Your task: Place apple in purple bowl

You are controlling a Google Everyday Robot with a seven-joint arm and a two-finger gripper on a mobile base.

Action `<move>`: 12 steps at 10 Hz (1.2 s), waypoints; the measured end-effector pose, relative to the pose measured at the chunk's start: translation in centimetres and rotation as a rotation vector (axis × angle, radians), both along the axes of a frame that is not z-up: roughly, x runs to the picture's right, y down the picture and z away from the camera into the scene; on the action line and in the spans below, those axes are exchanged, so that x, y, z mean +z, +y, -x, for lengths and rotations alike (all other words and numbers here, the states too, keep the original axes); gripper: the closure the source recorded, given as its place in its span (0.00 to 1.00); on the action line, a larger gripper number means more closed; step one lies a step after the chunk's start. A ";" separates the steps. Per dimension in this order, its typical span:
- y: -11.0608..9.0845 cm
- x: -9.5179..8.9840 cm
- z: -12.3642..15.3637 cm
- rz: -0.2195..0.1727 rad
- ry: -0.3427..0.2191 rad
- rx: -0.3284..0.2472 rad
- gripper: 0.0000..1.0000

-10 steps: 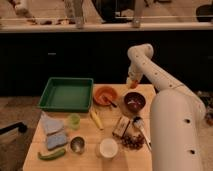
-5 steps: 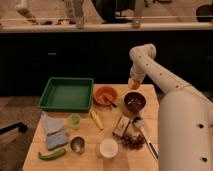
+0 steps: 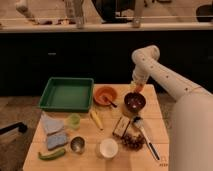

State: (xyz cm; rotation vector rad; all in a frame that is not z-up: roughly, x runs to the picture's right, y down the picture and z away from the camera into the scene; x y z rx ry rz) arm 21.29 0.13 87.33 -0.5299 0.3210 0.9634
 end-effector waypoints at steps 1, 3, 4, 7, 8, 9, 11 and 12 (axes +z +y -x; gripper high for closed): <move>0.7 -0.3 0.2 0.006 0.000 -0.002 1.00; 1.7 -0.7 0.8 0.017 -0.002 -0.009 1.00; 2.1 -0.9 0.9 0.021 -0.001 -0.010 1.00; 3.2 -1.2 1.5 0.032 -0.006 -0.014 1.00; 3.6 -1.3 1.6 0.038 -0.007 -0.014 1.00; 4.0 -1.3 1.7 0.043 -0.008 -0.015 1.00; 4.7 -1.3 1.8 0.053 -0.008 -0.017 1.00; 4.9 -1.2 2.0 0.056 -0.009 -0.020 1.00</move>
